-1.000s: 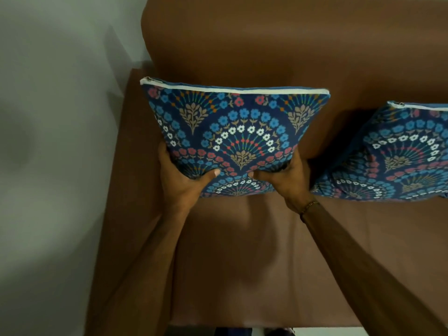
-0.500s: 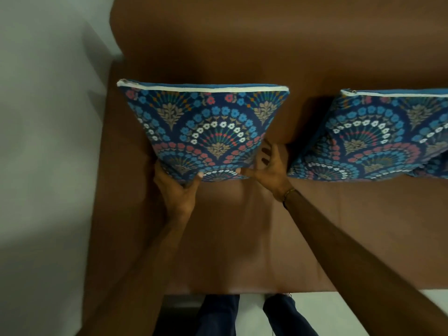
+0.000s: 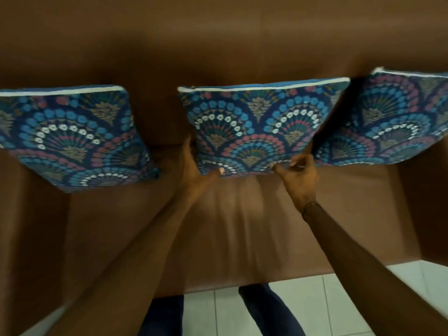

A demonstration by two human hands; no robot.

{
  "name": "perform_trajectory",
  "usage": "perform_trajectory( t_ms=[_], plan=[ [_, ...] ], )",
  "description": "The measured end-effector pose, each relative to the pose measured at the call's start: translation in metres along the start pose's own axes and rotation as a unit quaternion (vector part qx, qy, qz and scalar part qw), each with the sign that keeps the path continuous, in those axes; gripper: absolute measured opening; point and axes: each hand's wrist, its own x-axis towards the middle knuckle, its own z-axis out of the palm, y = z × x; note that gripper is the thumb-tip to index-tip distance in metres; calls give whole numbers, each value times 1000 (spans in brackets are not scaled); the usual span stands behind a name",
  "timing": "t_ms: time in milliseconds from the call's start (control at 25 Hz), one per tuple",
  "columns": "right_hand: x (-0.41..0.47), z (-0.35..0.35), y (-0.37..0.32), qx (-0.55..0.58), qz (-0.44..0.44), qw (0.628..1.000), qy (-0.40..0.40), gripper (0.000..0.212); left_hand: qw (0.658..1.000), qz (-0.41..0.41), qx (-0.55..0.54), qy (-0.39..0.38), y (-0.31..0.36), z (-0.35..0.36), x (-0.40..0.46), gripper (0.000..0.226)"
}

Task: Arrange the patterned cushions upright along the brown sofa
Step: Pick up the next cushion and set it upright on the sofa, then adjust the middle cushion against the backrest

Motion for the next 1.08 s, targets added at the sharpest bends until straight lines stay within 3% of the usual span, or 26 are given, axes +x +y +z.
perform_trajectory(
  t_ms=[120,200,280,560,720,800,880,960,1080],
  plan=[
    [56,-54,-8,51,38,996,-54,106,999,22,-22,44,22,29,22,137],
    [79,-63,-16,83,45,985,-142,120,997,18,-62,44,30,41,29,139],
    [87,-57,-23,86,30,979,-183,112,996,7,-66,60,33,48,30,135],
    [80,-30,-5,140,-17,983,-113,94,994,28,-15,105,20,49,23,126],
    [82,-34,6,130,-9,984,-124,103,996,-49,17,69,22,56,12,115],
    [79,-47,9,124,-7,983,-138,111,991,-91,33,90,30,68,-7,100],
    [76,-67,13,105,-5,985,-134,109,989,-64,55,123,41,92,-33,71],
    [79,-95,21,79,-5,992,-99,96,995,-16,46,85,57,127,-53,48],
    [91,-158,38,32,-15,999,-25,74,999,27,-4,-21,101,196,-60,36]
  ],
)
